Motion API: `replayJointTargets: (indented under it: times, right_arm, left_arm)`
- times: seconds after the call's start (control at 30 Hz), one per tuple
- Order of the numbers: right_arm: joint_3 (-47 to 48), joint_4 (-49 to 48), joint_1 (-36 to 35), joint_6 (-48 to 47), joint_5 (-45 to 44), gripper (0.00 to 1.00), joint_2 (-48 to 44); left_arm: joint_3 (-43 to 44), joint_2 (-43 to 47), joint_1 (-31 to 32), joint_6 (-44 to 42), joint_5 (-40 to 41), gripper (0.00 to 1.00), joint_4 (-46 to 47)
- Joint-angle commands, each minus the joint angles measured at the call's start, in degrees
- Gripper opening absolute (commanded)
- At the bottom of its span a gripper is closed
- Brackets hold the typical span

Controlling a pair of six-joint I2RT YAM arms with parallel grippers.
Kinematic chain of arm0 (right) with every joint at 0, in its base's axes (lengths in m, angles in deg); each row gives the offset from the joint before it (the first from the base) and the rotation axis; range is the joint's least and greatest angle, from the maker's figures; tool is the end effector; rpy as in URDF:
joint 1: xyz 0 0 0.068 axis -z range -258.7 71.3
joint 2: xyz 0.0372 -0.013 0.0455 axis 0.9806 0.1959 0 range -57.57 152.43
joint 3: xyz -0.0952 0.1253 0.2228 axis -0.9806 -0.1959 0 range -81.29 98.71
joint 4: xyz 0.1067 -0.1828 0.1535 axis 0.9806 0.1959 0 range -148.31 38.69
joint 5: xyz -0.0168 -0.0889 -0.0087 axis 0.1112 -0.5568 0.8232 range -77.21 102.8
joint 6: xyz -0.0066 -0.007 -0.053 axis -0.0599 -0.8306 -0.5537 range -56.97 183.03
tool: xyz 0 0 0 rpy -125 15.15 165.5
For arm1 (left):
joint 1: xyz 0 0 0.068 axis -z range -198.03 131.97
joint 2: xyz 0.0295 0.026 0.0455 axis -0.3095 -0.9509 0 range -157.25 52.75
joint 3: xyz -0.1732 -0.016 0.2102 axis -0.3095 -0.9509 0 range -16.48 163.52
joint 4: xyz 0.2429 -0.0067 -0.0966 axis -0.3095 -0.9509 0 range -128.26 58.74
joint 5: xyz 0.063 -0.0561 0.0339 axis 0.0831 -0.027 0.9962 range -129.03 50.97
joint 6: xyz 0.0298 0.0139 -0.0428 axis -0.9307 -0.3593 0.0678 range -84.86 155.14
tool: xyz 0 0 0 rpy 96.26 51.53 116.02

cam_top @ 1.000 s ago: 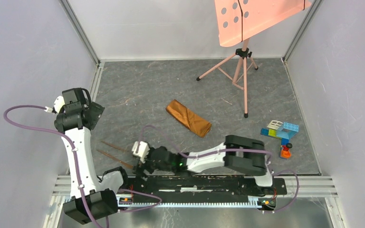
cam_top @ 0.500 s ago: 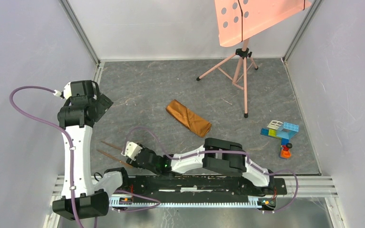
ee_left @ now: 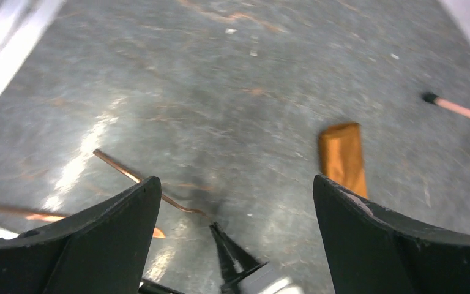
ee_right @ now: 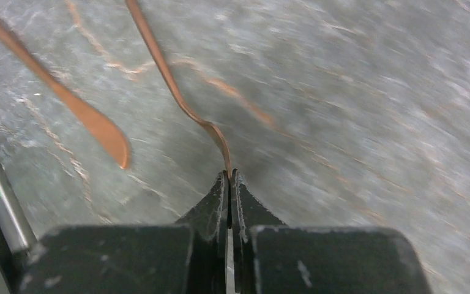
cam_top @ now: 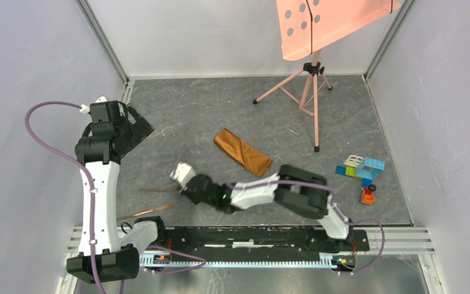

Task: Fold the napkin into a case and place the utensils inside
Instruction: Pick up the fork from the center of the board, then insert the fork into the folded napkin.

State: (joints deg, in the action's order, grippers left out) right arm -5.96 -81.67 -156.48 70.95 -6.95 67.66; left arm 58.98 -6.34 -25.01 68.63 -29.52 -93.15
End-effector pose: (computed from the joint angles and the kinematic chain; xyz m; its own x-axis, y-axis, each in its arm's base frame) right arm 0.1116 0.4589 0.1323 -0.2118 -0.3644 -0.9068 -0.8346 0.5502 -0.0262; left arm 0.1771 0.0276 0.3888 -0.4611 -0.6047 -0.6494 -0.5866 0.7569 -0.2883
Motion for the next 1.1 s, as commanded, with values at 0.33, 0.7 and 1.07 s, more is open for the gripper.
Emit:
replayJointTargets:
  times: [0.33,0.7,1.07]
  right_arm:
    - [-24.62,47.78,43.18,4.04,47.51,0.0,-39.43]
    - [-35.22,52.75,66.18,3.77,57.98,0.0,-48.58]
    - [-33.42,52.11,69.36,4.69,59.23,0.0,-50.48]
  left_arm:
    - [-4.4,-15.44,13.99,-9.24,-35.95,1.0,25.51]
    - [1.61,-39.88,20.62,-10.64,-39.12,0.83,28.51]
    - [9.71,-53.61,21.57,-9.36,-39.28,0.78,32.24]
